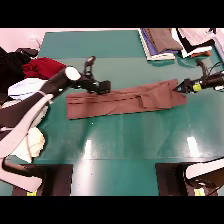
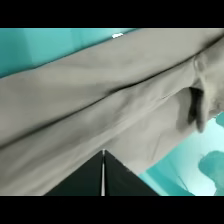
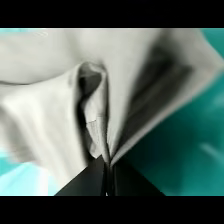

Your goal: Fold the shirts.

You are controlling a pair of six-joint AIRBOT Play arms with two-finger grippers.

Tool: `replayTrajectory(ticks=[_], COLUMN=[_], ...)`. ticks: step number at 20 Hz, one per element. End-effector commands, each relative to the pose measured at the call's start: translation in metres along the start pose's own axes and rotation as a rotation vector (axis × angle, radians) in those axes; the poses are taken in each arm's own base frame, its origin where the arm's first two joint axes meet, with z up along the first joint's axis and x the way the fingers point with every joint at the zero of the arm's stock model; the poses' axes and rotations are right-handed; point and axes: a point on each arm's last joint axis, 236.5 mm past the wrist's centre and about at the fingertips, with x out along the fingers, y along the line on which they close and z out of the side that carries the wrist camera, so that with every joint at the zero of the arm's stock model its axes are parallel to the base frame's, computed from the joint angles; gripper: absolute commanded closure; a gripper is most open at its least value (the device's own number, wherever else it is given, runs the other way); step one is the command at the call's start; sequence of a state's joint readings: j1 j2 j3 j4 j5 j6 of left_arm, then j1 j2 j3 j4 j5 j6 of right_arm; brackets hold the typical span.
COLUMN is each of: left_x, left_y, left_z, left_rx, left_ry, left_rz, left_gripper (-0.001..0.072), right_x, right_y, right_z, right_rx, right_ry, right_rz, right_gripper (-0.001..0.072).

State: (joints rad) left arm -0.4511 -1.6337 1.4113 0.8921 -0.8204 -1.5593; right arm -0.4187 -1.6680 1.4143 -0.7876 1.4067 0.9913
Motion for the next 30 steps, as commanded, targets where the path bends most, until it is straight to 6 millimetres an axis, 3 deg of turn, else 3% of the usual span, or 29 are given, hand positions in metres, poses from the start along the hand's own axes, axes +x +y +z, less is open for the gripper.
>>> replayTrajectory(ticks=[1, 4, 7, 10, 13, 17, 21, 24, 27, 30], left_x=[0.058, 0.092, 0.105, 0.106, 0.101, 0.079, 0.027, -0.04, -0.133, -0.227], left_y=[-0.02, -0.03, -0.026, -0.013, 0.001, -0.006, 0.006, 0.037, 0.057, 0.06], left_z=[-0.005, -0.009, -0.011, -0.014, -0.017, 0.004, 0.045, 0.089, 0.129, 0.151], left_rx=[0.036, 0.067, 0.071, 0.097, 0.131, 0.193, 0.194, 0.206, 0.216, 0.199], left_ry=[0.044, 0.093, 0.126, 0.138, 0.172, 0.156, 0.152, 0.046, -0.103, -0.262], left_rz=[-0.022, -0.04, -0.038, 0.009, 0.081, 0.101, 0.128, 0.239, 0.35, 0.396], left_gripper=[0.0687, 0.0687, 0.0687, 0.0687, 0.0687, 0.0687, 0.0687, 0.0686, 0.0686, 0.0685], right_x=[-0.026, -0.035, -0.039, -0.043, -0.039, -0.038, -0.031, -0.009, 0.039, 0.111], right_y=[0.07, 0.132, 0.18, 0.223, 0.248, 0.29, 0.326, 0.357, 0.403, 0.462], right_z=[0.017, 0.015, 0.009, 0.006, 0.001, 0.005, 0.007, -0.002, -0.026, -0.066], right_rx=[-0.048, -0.128, -0.199, -0.255, -0.282, -0.371, -0.429, -0.485, -0.567, -0.647], right_ry=[-0.095, -0.118, -0.142, -0.178, -0.163, -0.138, -0.116, -0.065, 0.028, 0.111], right_rz=[0.067, 0.091, 0.103, 0.16, 0.199, 0.238, 0.276, 0.319, 0.387, 0.467], right_gripper=[0.0695, 0.0695, 0.0695, 0.0696, 0.0696, 0.0696, 0.0696, 0.0696, 0.0695, 0.0695])
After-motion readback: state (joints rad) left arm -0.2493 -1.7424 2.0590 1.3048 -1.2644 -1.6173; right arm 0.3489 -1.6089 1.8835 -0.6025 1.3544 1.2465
